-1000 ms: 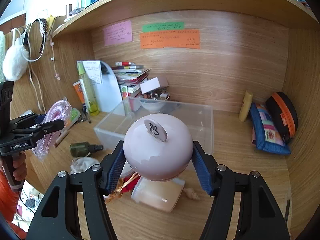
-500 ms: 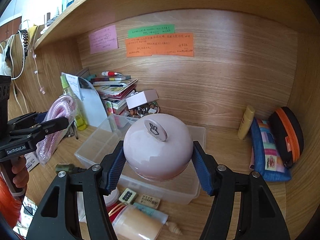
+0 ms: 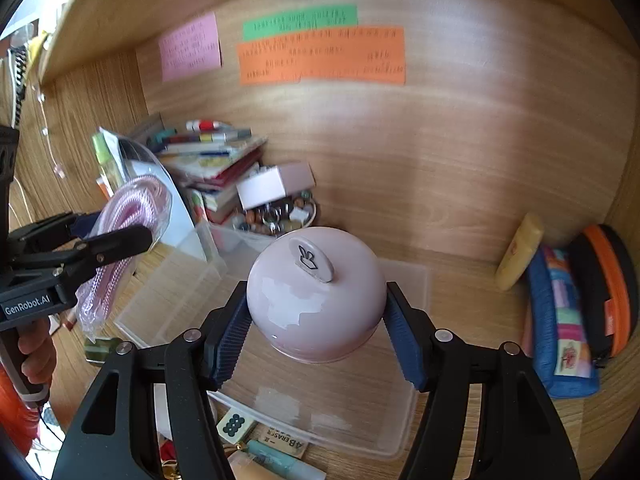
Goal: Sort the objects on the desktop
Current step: 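Carry the pink rope and pink jar over the clear plastic box, then open the left tool dropping the rope while the right tool releases the jar into the box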
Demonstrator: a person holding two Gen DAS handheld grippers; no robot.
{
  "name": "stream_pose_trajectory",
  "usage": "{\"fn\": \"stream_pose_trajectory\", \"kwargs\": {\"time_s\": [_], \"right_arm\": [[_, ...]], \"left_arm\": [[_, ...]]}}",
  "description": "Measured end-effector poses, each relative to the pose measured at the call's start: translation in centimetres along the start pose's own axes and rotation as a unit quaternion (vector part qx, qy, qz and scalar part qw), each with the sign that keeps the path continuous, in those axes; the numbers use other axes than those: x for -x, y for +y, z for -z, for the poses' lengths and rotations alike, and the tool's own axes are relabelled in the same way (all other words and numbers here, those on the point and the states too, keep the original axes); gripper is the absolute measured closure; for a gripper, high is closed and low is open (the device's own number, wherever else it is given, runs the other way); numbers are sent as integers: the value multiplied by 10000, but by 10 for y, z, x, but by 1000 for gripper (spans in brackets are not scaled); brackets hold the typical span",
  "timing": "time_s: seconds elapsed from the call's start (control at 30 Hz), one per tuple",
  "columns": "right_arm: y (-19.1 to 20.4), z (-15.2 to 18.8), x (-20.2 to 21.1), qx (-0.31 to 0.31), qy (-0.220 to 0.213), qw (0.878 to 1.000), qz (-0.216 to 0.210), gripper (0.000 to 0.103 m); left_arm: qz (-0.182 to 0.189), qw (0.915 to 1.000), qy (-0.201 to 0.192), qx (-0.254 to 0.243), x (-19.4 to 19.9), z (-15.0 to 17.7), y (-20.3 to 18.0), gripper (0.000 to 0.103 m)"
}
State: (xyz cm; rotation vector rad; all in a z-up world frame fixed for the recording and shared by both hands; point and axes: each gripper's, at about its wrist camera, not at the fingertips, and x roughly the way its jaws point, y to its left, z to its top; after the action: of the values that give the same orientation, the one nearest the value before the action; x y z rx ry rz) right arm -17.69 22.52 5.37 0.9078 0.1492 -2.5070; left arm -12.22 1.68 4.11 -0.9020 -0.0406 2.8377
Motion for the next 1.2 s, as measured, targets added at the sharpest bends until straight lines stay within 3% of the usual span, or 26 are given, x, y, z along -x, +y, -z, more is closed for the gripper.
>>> {"fn": "stream_pose_trajectory", "kwargs": {"time_s": [0.5, 0.7, 0.8, 1.2], "right_arm": [[-11, 26, -56, -127, 833, 9964, -26, 42], [-11, 29, -64, -100, 932, 9956, 54, 42], [-7, 31, -66, -16, 954, 9953, 137, 42], [3, 37, -67, 184, 956, 9951, 173, 42]], "left_arm": [[-176, 9970, 746, 65, -65, 9, 5, 48], [-119, 9958, 901, -120, -76, 12, -4, 49], [-101, 9945, 1026, -210, -83, 14, -8, 64], [-51, 9938, 1100, -140, -83, 15, -3, 64]]}}
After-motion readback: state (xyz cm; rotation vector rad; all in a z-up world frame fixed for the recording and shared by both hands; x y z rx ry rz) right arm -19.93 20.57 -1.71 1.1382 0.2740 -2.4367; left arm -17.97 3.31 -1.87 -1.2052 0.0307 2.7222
